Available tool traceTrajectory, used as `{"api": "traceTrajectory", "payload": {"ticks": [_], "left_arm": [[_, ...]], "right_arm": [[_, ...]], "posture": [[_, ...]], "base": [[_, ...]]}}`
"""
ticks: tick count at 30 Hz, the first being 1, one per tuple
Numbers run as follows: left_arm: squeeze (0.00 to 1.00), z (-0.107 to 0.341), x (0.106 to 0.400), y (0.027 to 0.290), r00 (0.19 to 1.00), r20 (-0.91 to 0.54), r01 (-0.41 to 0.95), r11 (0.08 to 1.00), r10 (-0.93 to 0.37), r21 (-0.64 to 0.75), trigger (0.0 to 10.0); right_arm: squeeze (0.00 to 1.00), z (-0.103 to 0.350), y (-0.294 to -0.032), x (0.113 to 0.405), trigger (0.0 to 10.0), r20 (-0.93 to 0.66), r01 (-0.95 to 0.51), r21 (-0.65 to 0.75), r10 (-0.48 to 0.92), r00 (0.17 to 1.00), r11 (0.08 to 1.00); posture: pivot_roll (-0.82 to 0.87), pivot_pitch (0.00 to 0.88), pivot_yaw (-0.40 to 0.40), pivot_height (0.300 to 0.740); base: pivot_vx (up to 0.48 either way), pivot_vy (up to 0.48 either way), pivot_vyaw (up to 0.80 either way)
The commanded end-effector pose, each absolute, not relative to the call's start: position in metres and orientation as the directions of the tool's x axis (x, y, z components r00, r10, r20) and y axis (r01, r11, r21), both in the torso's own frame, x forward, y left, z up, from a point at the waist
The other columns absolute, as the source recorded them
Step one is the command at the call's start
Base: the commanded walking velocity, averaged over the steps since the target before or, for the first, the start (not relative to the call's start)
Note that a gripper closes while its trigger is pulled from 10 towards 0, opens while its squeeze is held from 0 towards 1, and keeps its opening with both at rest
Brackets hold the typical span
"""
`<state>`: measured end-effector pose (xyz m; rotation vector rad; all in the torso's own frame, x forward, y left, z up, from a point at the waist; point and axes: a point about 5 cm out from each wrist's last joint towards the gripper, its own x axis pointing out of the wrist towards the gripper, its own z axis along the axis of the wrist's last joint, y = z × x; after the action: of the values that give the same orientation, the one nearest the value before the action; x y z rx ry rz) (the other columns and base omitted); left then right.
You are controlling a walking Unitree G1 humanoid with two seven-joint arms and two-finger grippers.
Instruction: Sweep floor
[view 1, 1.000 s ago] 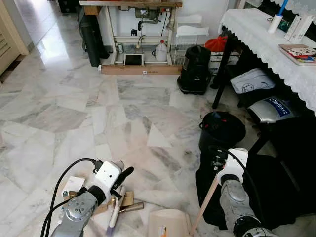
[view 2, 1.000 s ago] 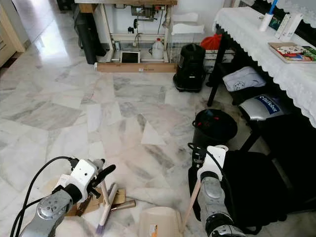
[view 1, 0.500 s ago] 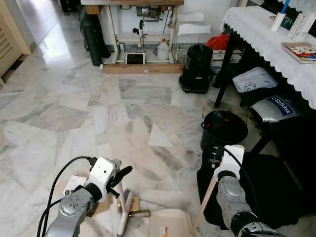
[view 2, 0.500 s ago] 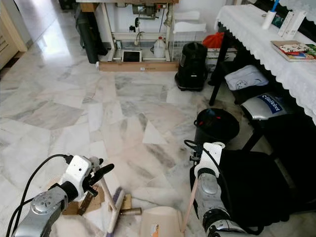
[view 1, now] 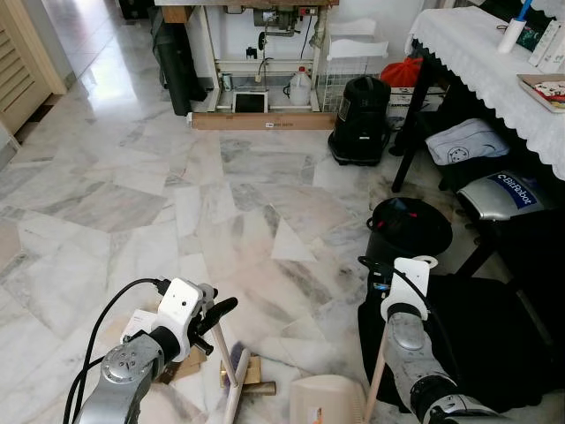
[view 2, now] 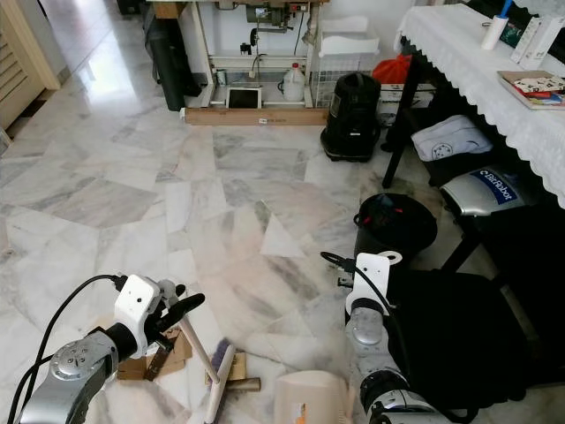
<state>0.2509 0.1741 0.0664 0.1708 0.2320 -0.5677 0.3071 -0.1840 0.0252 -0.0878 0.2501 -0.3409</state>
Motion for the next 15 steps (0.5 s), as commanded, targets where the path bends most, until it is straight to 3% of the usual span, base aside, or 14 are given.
{"api": "traceTrajectory", "payload": {"ticks": [1, 9, 15], "left_arm": [[0.00, 0.0568, 0.2431, 0.1689, 0.785, -0.306, 0.575, 0.818, -0.539, 0.034, 10.0], [0.00, 0.0580, 0.2420, 0.1687, 0.786, -0.304, 0.575, 0.817, -0.538, 0.041, 10.0], [0.00, 0.0579, 0.2396, 0.1705, 0.788, -0.307, 0.572, 0.819, -0.534, 0.043, 10.0]], "right_arm": [[0.00, 0.0258, -0.1884, 0.3064, 10.0, -0.229, 0.363, -0.036, -0.361, 0.904, 0.931], [0.00, 0.0319, -0.1859, 0.3108, 10.0, -0.197, 0.342, 0.041, -0.328, 0.924, 0.939], [0.00, 0.0307, -0.1853, 0.3108, 10.0, -0.200, 0.319, -0.033, -0.319, 0.926, 0.947]], "posture": [[0.05, 0.081, -0.016, 0.740], [0.05, 0.085, -0.014, 0.740], [0.06, 0.095, -0.013, 0.740]], "base": [[0.000, 0.000, 0.00], [0.000, 0.000, 0.00], [0.000, 0.000, 0.00]]}}
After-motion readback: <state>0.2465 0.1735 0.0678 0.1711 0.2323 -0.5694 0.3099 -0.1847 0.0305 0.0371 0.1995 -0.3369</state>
